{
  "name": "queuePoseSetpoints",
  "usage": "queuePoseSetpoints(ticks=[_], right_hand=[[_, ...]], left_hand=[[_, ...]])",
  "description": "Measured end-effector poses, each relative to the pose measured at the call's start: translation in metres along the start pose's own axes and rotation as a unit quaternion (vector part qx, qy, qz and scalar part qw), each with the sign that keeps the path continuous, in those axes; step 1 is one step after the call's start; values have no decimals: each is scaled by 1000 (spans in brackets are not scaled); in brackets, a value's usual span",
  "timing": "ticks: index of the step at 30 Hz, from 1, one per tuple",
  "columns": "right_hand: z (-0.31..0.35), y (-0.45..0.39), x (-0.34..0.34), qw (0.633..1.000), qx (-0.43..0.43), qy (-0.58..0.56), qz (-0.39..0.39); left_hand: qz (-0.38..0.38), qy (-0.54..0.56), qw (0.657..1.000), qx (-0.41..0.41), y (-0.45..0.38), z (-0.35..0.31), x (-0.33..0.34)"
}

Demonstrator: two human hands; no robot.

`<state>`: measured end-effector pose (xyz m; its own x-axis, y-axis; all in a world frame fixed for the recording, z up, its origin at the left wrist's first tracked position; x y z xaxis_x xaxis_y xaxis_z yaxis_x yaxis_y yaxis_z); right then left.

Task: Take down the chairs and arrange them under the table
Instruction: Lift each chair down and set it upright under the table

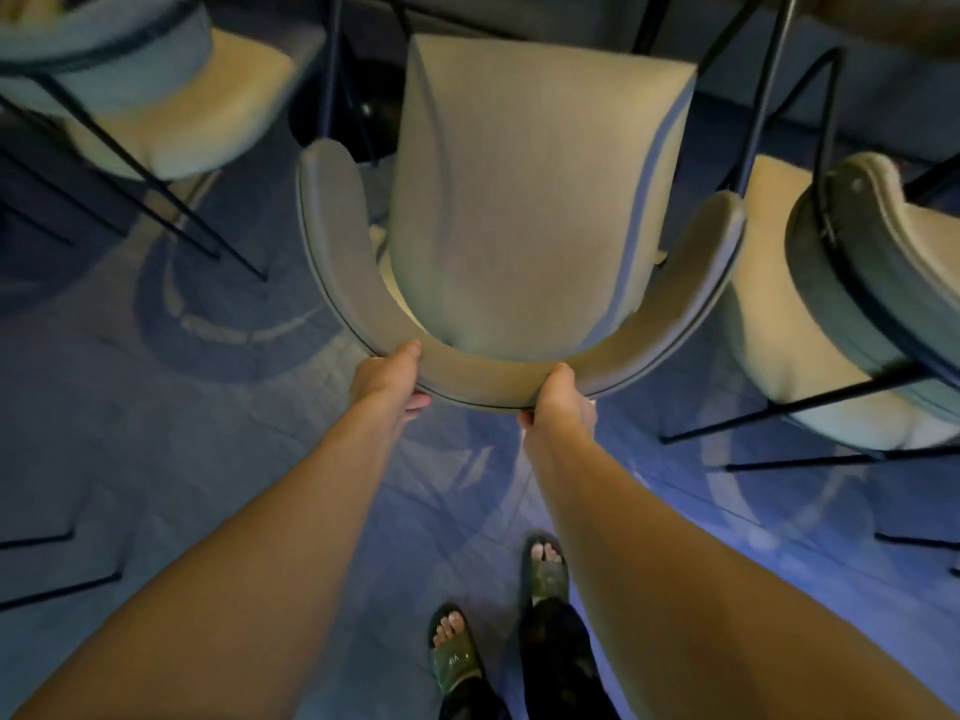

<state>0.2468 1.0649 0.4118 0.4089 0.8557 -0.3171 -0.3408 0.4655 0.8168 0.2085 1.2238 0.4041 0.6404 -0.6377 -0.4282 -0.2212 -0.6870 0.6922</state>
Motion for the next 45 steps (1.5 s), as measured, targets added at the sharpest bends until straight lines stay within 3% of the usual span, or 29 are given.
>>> queuePoseSetpoints(ticks=[5,9,13,18,34,40,45], right_hand=[[32,16,7,999,-17,33,-1],[57,10,27,999,19,40,16],[92,-2,49,996,66,52,41],[126,6,64,999,28,0,22],[212,-24,111,997,61,-40,24],[212,-30,117,998,62,-5,2],[214,-26,115,997,68,-41,11]], left_hand=[[-19,-27,999,10,5,-35,1],[-7,-39,999,9,2,-62,11],[3,18,999,-40,-5,-97,30],[35,109,991,-72,-29,-127,59],[52,27,998,-38,-78,-221,115],[37,4,998,-47,-83,-225,120],[27,11,999,-43,-86,-222,115]])
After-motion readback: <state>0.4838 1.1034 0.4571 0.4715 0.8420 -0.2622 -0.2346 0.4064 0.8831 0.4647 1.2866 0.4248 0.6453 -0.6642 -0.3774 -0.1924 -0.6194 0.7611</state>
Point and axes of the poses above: each hand's wrist, its own y-axis away from the middle knuckle, its own x-axis out of the palm, z = x × y, the point moved 1 cm from there along -y, towards the middle knuckle, and after that the axes turned 8 degrees about -z, right-handed, at the moved point
